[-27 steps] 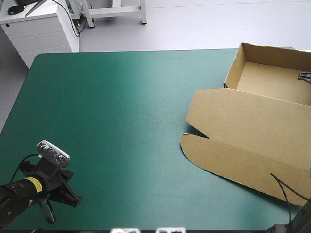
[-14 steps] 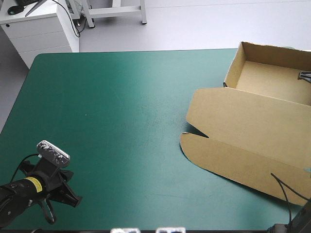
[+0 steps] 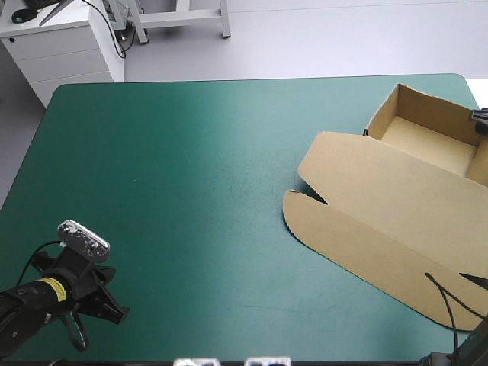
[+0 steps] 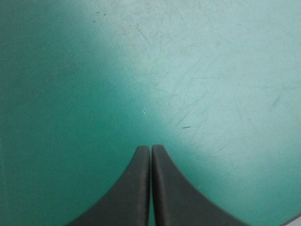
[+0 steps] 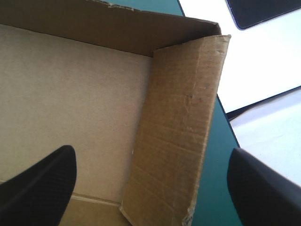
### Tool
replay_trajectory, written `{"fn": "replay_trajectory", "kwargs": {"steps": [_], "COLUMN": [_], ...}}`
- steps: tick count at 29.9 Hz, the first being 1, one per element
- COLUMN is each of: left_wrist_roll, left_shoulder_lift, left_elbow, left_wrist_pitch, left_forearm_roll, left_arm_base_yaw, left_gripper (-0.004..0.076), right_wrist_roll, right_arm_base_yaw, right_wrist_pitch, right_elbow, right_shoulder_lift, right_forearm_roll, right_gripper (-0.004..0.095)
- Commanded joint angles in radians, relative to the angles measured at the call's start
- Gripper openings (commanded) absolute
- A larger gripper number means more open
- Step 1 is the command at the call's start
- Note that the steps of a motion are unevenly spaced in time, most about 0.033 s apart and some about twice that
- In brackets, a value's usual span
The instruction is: Fold the box
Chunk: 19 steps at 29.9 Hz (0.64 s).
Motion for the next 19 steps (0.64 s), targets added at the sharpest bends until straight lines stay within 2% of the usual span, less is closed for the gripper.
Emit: {"fn": "replay_trajectory", "kwargs": {"steps": [1, 3, 5, 8, 10, 12, 19], "left_wrist_roll": [-0.010, -0.010, -0.010, -0.010, -0.010, -0.010, -0.010], "left_shoulder_lift": [0.001, 0.001, 0.001, 0.001, 0.001, 0.001, 0.001], "left_elbow": [-0.024, -0.024, -0.024, -0.024, -0.024, -0.024, -0.024], "left_wrist_pitch": [-0.064, -0.069, -0.071, -0.076, -0.075, -0.075, -0.083], "left_forearm_roll": [0.001, 0.001, 0.001, 0.001, 0.001, 0.001, -0.006], "left_arm_base_yaw": [0.000, 0.000, 0.000, 0.000, 0.000, 0.000, 0.000], "left_gripper": [-0.0008, -0.0008, -0.0008, -0.0008, -0.0008, -0.0008, -0.0008], "right_wrist_roll": [-0.003, -0.003, -0.013, -0.074, -0.133, -0.188, -0.241], "right_arm_base_yaw": [-0.006, -0.006, -0.006, -0.002, -0.002, 0.004, 0.131], "right_wrist_pitch": [0.000, 0.018, 0.034, 0.070, 0.100, 0.129, 0.108], "right_elbow": [-0.039, -0.039, -0.039, -0.039, -0.039, -0.039, 0.048], "right_shoulder_lift": [-0.105, -0.131, -0.156, -0.190, -0.211, -0.228, -0.337], "right_forearm_roll": [0.018, 0.060, 0.114, 0.232, 0.341, 0.425, 0.401], "right_gripper": [0.0730, 0.0654, 0.0536, 0.0304, 0.0111, -0.0016, -0.0004]}}
